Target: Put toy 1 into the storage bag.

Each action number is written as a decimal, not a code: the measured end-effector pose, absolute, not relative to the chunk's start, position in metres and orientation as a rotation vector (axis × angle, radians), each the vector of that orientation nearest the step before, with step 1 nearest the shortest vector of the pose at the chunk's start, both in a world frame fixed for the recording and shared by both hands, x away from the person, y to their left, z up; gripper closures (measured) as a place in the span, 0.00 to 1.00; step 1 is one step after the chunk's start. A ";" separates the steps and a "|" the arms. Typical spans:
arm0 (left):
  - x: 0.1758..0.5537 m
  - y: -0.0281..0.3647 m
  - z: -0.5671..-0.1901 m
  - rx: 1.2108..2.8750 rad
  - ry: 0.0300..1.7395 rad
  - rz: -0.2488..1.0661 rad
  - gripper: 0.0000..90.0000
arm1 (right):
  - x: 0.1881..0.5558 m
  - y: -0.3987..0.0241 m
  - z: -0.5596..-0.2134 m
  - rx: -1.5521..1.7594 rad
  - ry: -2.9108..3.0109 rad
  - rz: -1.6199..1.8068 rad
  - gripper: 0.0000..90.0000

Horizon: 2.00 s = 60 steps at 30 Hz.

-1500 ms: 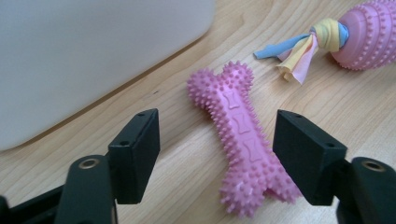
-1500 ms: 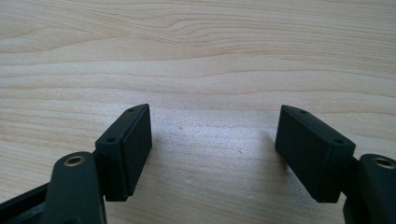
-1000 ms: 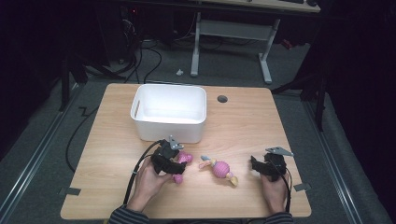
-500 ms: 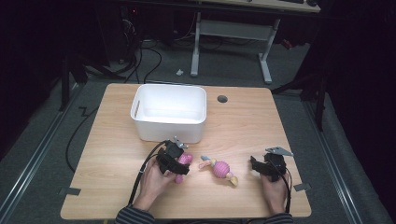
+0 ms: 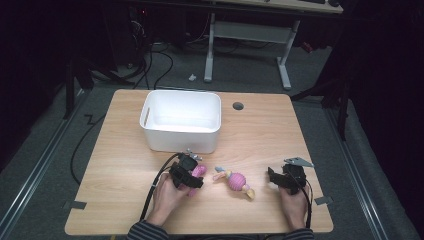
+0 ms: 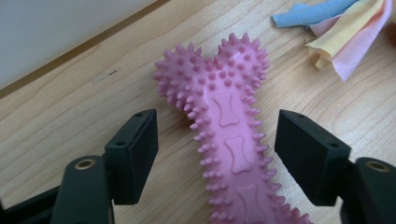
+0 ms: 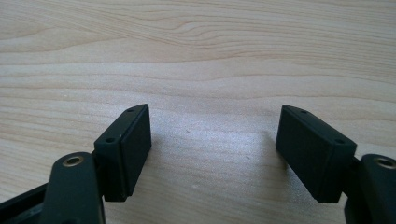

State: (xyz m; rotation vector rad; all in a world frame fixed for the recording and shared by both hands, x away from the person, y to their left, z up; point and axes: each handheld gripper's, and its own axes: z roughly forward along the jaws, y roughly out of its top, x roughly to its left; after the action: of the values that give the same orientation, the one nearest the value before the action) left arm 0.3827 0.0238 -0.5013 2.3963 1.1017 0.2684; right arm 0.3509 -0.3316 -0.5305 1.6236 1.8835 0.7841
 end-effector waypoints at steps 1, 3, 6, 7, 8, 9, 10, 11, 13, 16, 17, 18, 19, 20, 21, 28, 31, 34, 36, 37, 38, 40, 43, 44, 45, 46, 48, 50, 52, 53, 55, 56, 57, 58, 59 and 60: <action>0.382 0.023 -0.502 2.398 1.104 0.277 0.36 | 0.351 -0.332 -0.531 1.623 1.884 0.784 0.29; 0.381 0.022 -0.501 2.423 1.098 0.306 0.37 | 0.351 -0.332 -0.531 1.623 1.884 0.784 0.29; 0.379 0.022 -0.501 2.428 1.087 0.292 0.41 | 0.351 -0.332 -0.531 1.624 1.884 0.784 0.29; 0.380 0.022 -0.500 2.429 1.088 0.286 0.42 | 0.351 -0.332 -0.531 1.624 1.884 0.784 0.29; 0.380 0.023 -0.500 2.427 1.089 0.282 0.43 | 0.351 -0.332 -0.531 1.624 1.884 0.784 0.29; 0.380 0.023 -0.501 2.424 1.091 0.279 0.44 | 0.351 -0.332 -0.531 1.624 1.884 0.784 0.29; 0.380 0.022 -0.501 2.426 1.085 0.280 0.45 | 0.351 -0.332 -0.531 1.624 1.884 0.784 0.29; 0.379 0.022 -0.501 2.430 1.076 0.284 0.45 | 0.351 -0.332 -0.531 1.624 1.884 0.784 0.29; 0.378 0.020 -0.503 2.447 1.061 0.291 0.47 | 0.350 -0.331 -0.531 1.626 1.883 0.785 0.29; 0.378 0.019 -0.504 2.456 1.050 0.282 0.52 | 0.350 -0.331 -0.531 1.625 1.884 0.784 0.29; 0.378 0.019 -0.504 2.458 1.049 0.284 0.53 | 0.350 -0.331 -0.531 1.625 1.884 0.784 0.29; 0.378 0.020 -0.504 2.455 1.050 0.279 0.54 | 0.350 -0.331 -0.531 1.626 1.884 0.784 0.29; 0.377 0.021 -0.504 2.450 1.049 0.278 0.55 | 0.350 -0.331 -0.531 1.625 1.884 0.784 0.29; 0.377 0.021 -0.505 2.442 1.049 0.276 0.55 | 0.350 -0.331 -0.531 1.625 1.884 0.784 0.29; 0.377 0.022 -0.505 2.434 1.052 0.275 0.56 | 0.350 -0.331 -0.531 1.625 1.884 0.784 0.29; 0.382 0.026 -0.504 2.432 1.043 0.251 0.64 | 0.351 -0.332 -0.531 1.618 1.888 0.783 0.29; 0.386 0.029 -0.501 2.430 1.036 0.209 0.65 | 0.351 -0.331 -0.531 1.618 1.888 0.784 0.29; 0.390 0.030 -0.494 2.461 1.024 0.210 0.65 | 0.351 -0.331 -0.531 1.619 1.887 0.783 0.29; 0.391 0.031 -0.488 2.465 1.008 0.216 0.66 | 0.351 -0.331 -0.531 1.618 1.887 0.783 0.29; 0.390 0.031 -0.485 2.455 0.995 0.217 0.66 | 0.351 -0.331 -0.531 1.619 1.887 0.784 0.29; 0.389 0.032 -0.483 2.445 0.987 0.208 0.66 | 0.351 -0.331 -0.531 1.618 1.889 0.785 0.29; 0.388 0.034 -0.480 2.428 0.976 0.190 0.66 | 0.351 -0.331 -0.531 1.611 1.893 0.787 0.29; 0.387 0.037 -0.477 2.423 0.959 0.189 0.66 | 0.351 -0.331 -0.530 1.618 1.892 0.785 0.29; 0.386 0.039 -0.476 2.417 0.955 0.188 0.66 | 0.351 -0.331 -0.530 1.617 1.895 0.785 0.29; 0.385 0.041 -0.475 2.411 0.950 0.183 0.66 | 0.351 -0.331 -0.530 1.617 1.897 0.788 0.29; 0.385 0.045 -0.473 2.398 0.953 0.180 0.66 | 0.351 -0.330 -0.531 1.614 1.898 0.790 0.29; 0.384 0.051 -0.469 2.378 0.958 0.180 0.66 | 0.351 -0.330 -0.531 1.614 1.898 0.790 0.29; 0.383 0.057 -0.464 2.351 0.965 0.171 0.66 | 0.351 -0.330 -0.531 1.614 1.898 0.791 0.29; 0.383 0.062 -0.459 2.330 0.962 0.149 0.66 | 0.351 -0.330 -0.530 1.616 1.897 0.789 0.29; 0.385 0.064 -0.457 2.315 0.963 0.134 0.66 | 0.351 -0.331 -0.531 1.612 1.898 0.790 0.29; 0.388 0.064 -0.456 2.314 0.963 0.129 0.66 | 0.351 -0.330 -0.531 1.615 1.896 0.790 0.29; 0.389 0.063 -0.456 2.329 0.957 0.153 0.66 | 0.351 -0.330 -0.531 1.615 1.897 0.790 0.29; 0.390 0.062 -0.456 2.336 0.952 0.163 0.66 | 0.351 -0.330 -0.530 1.613 1.901 0.791 0.29; 0.389 0.060 -0.456 2.331 0.948 0.170 0.66 | 0.351 -0.330 -0.531 1.607 1.904 0.792 0.29; 0.388 0.060 -0.455 2.325 0.940 0.169 0.66 | 0.350 -0.330 -0.531 1.601 1.911 0.794 0.29; 0.387 0.060 -0.453 2.324 0.930 0.172 0.66 | 0.350 -0.330 -0.531 1.596 1.915 0.795 0.29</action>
State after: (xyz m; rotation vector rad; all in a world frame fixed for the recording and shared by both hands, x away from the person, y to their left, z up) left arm 0.3874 0.0600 -0.4530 2.3237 0.9301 0.1721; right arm 0.3497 -0.3300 -0.5306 1.5964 1.9146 0.7949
